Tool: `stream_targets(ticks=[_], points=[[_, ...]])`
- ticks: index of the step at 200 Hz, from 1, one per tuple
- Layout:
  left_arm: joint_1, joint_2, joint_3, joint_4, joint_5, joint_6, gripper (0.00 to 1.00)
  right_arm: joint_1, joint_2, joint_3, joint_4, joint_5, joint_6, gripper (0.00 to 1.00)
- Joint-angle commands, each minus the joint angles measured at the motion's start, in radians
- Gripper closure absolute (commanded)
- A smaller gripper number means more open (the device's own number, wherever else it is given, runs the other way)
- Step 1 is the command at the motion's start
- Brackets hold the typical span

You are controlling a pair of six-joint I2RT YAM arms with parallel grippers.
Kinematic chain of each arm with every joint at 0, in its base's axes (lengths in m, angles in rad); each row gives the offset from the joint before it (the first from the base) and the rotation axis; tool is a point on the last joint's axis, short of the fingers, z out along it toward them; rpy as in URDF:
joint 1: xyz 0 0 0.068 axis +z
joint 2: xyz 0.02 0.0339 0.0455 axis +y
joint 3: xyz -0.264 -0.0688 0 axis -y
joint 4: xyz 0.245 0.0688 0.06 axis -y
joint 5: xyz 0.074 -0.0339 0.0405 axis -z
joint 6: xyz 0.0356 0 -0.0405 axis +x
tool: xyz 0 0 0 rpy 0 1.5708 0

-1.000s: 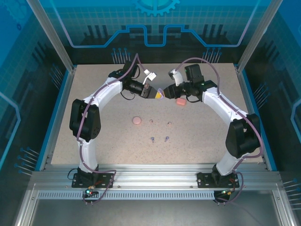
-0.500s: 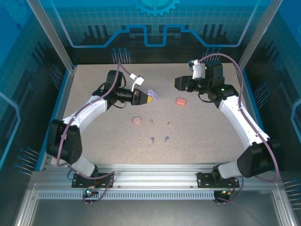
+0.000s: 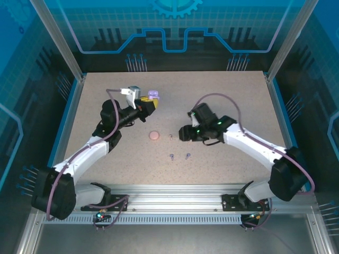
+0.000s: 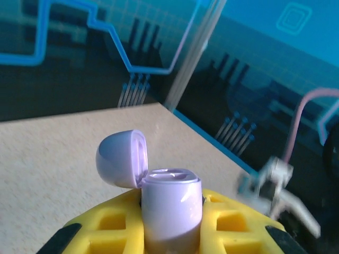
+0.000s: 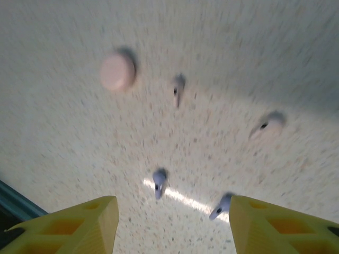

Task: Insert wireless bluetooth earbuds into charging case

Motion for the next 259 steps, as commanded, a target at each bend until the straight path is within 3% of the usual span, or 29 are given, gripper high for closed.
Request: stream_targets(ticks=[1, 36, 110, 207, 259], points=[[-0.03, -0.05, -0.042, 0.191, -0.15, 0.057, 1.0, 0.085, 0.079, 0.001, -0.026, 0.107, 0.082, 0.43], [-0.059, -0.067, -0.107, 0.378, -0.247, 0.118, 1.0, 0.186, 0.234, 0.093, -0.094, 0.202, 0.131, 0.45], [-0.066, -0.127, -0.116, 0.456, -0.435, 0.127, 1.0, 0.276, 0.459, 0.247, -0.166, 0.261, 0.207, 0.5], [-0.066, -0.136, -0.112, 0.427, -0.417, 0.128, 1.0, 0.287, 0.543, 0.281, -0.165, 0.274, 0.252, 0.61], [-0.066, -0.132, -0.113, 0.423, -0.417, 0.135, 1.0, 0.289, 0.558, 0.291, -0.182, 0.262, 0.322, 0.6]])
